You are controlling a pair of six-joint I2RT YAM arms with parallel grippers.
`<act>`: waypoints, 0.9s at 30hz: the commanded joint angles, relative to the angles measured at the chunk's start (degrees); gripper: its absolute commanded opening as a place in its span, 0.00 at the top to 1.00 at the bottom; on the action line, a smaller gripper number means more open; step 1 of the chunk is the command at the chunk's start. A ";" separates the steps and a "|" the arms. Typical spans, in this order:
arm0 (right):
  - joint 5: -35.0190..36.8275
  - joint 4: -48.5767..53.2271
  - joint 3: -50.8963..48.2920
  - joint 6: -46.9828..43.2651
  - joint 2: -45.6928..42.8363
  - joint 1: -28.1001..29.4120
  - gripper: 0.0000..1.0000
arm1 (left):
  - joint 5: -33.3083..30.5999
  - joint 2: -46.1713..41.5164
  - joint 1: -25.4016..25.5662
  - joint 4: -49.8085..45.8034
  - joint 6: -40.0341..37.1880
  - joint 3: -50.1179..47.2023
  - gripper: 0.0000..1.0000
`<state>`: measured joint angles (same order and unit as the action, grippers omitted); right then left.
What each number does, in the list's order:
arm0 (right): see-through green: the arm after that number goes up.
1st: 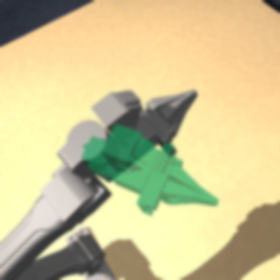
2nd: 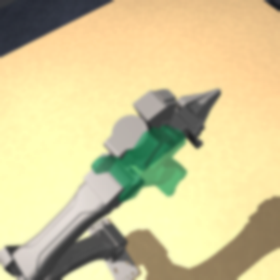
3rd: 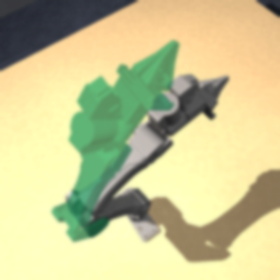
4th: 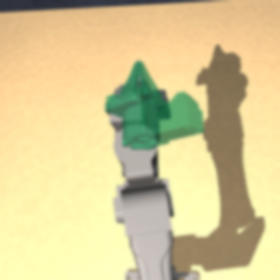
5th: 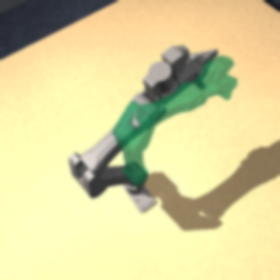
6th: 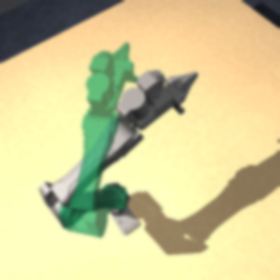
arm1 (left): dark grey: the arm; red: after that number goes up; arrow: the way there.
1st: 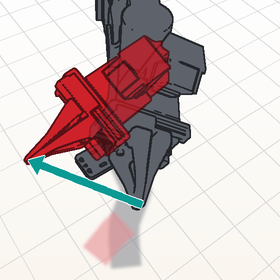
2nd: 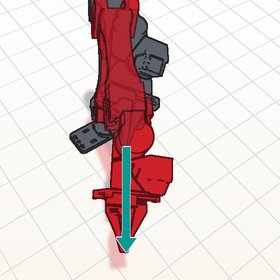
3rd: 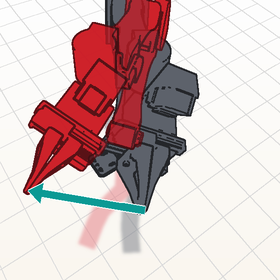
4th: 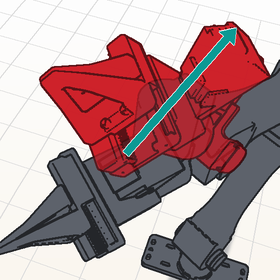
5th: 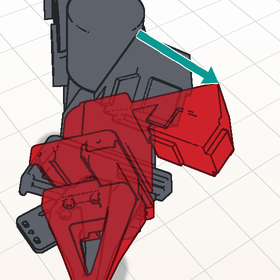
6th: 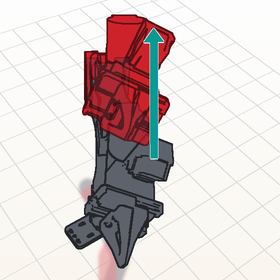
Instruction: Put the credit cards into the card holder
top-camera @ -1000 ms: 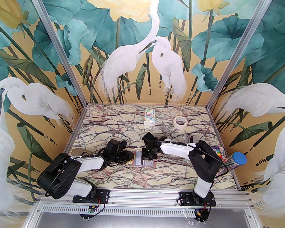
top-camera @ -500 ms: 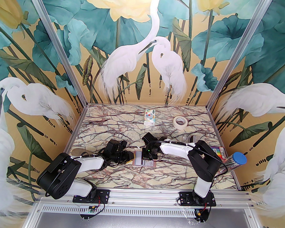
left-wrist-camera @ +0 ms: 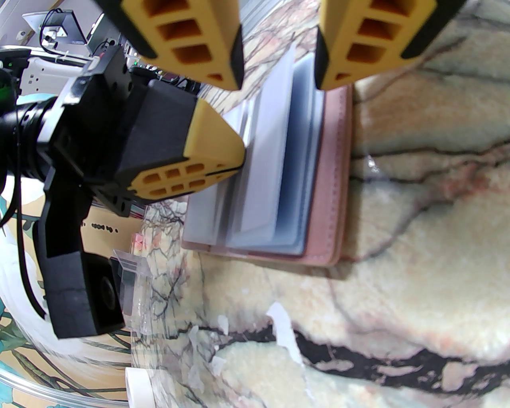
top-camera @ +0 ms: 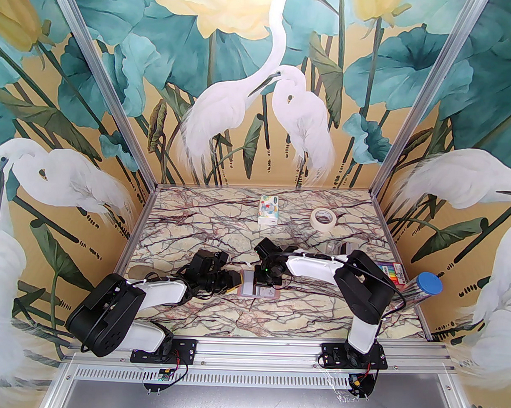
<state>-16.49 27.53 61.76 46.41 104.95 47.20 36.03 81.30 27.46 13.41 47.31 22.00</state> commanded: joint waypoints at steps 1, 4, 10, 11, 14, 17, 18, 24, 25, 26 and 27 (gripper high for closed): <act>0.85 -0.24 -1.44 -0.29 1.68 0.25 0.99 | -1.09 -1.21 0.48 -0.76 -0.79 1.90 0.62; 0.85 -0.35 -1.60 -0.18 1.73 0.27 0.99 | -1.00 -0.65 1.03 -0.69 -0.94 2.83 0.61; 0.93 -0.37 -1.89 -0.13 1.29 0.26 1.00 | -1.49 2.04 3.03 -0.42 -1.21 4.72 0.60; 0.93 -0.42 -1.90 -0.16 1.22 0.26 1.00 | -1.72 2.32 3.00 -0.36 -1.10 4.73 0.59; 1.02 -0.37 -2.23 -0.10 1.05 0.26 1.00 | -2.84 2.37 3.03 -0.67 -1.23 4.59 0.57; 1.02 -0.37 -2.47 -0.11 0.83 0.26 1.00 | -3.55 1.80 3.03 -1.34 -1.33 4.44 0.56; 1.11 -0.37 -2.51 -0.13 0.86 0.26 1.00 | -3.84 1.75 2.97 -2.04 -1.56 4.63 0.55; 1.02 -0.71 -2.61 0.16 0.71 0.22 1.00 | -4.20 2.84 3.03 -2.53 -1.96 4.68 0.55; 1.02 -0.72 -2.55 0.15 0.74 0.27 1.00 | -4.42 2.78 3.03 -2.60 -1.97 4.61 0.55; 1.02 -0.77 -2.58 0.10 0.72 0.26 1.00 | -4.48 2.76 3.03 -2.65 -2.00 4.63 0.55; 1.02 -0.72 -2.60 0.08 0.74 0.26 1.00 | -4.43 2.80 3.03 -2.65 -2.04 4.46 0.55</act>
<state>-16.53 25.96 60.80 46.44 104.92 47.18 33.08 83.37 30.20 11.92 46.65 26.09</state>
